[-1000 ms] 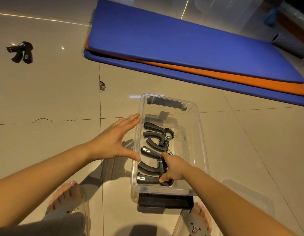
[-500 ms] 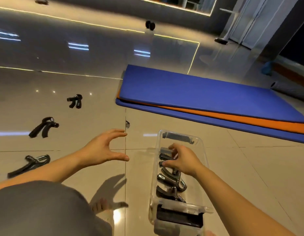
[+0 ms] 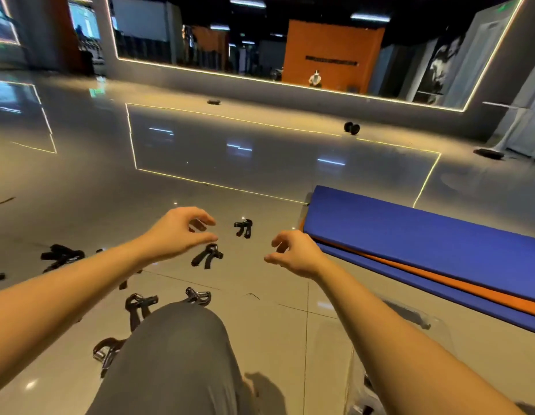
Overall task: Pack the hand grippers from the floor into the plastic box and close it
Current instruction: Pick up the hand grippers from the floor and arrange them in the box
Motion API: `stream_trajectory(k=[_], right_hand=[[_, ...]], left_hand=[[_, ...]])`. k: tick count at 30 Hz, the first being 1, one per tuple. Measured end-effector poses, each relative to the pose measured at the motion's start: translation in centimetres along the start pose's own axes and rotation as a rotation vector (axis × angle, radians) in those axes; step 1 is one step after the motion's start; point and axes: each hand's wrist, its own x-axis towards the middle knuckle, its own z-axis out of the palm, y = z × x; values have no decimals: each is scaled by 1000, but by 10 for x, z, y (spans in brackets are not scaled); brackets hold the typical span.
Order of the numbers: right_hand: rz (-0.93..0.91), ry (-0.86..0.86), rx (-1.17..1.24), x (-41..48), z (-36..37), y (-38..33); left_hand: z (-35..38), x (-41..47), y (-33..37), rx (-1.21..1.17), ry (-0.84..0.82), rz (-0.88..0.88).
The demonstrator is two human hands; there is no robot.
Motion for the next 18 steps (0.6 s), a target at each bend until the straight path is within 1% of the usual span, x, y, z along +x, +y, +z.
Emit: stream_trajectory(k=[4,8,11,14,18], right_hand=[[-41,-26,44,28,19,-43],[-34,-64,63,58,41,-59],[-24,-101,87,88,60,-53],[-5,-149,83,123,86,-37],[36,-204,38,182,131,-8]], left_hand=[[-30,-11,-15,96,-12,-56],[-43,-18,-34,114,-24,-120],[-49,-8,-48,151,-70,-165],[-41,16,-67,210,-159,-223],[8,42,-119,236,-243,-316]])
